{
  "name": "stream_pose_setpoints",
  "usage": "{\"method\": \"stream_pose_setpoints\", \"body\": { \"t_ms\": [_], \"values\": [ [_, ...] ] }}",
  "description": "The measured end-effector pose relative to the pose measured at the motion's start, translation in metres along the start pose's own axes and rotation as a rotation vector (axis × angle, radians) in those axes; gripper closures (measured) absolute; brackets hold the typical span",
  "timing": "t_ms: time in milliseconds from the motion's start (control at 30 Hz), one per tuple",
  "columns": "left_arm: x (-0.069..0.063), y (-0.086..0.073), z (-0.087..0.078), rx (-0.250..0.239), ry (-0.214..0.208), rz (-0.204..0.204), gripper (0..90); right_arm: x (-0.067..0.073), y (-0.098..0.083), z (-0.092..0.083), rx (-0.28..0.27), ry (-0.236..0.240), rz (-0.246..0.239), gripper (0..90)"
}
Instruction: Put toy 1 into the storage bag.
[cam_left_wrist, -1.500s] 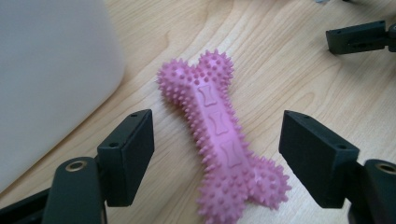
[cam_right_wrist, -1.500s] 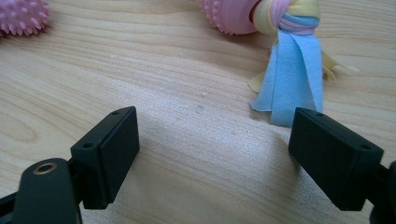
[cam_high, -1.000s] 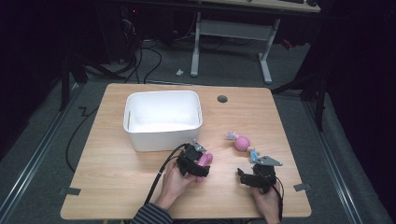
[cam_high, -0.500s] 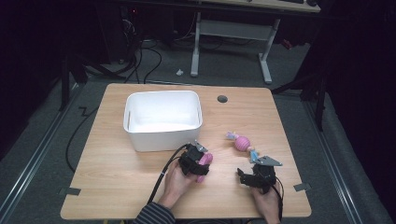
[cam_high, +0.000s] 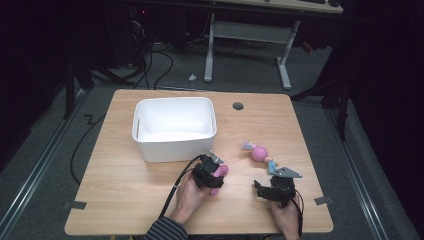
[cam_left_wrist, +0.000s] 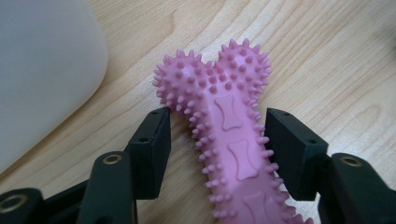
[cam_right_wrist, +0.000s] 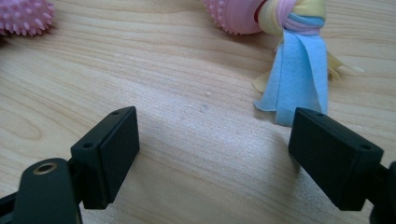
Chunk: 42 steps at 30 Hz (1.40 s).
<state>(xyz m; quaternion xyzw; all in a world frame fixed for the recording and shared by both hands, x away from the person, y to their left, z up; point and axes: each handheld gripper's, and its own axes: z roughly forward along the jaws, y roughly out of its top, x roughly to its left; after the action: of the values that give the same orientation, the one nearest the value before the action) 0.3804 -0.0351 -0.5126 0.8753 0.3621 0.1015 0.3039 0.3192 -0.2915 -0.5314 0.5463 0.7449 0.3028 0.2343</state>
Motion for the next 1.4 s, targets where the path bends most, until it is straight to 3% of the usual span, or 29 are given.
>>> {"method": "stream_pose_setpoints", "body": {
  "t_ms": [33, 133, 600, 933, 1400],
  "values": [
    [0.0, 0.0, 0.0, 0.003, 0.003, 0.006, 53.3, 0.0, 0.0, 0.0, 0.001, 0.0, 0.0, 16.2],
    [-0.001, -0.001, -0.001, -0.001, 0.007, 0.011, 55.5, 0.0, 0.0, 0.0, 0.0, 0.0, 0.0, 16.2],
    [-0.003, 0.0, -0.005, 0.005, -0.005, 0.048, 58.8, 0.0, 0.0, 0.0, 0.0, 0.0, 0.0, 16.1],
    [0.004, -0.001, -0.024, -0.027, -0.06, 0.056, 58.9, 0.0, 0.0, 0.0, 0.002, 0.0, 0.002, 16.2],
    [0.013, 0.003, -0.058, -0.059, -0.096, 0.095, 58.8, 0.0, 0.0, 0.0, 0.0, 0.0, -0.001, 16.1]
  ]
}}
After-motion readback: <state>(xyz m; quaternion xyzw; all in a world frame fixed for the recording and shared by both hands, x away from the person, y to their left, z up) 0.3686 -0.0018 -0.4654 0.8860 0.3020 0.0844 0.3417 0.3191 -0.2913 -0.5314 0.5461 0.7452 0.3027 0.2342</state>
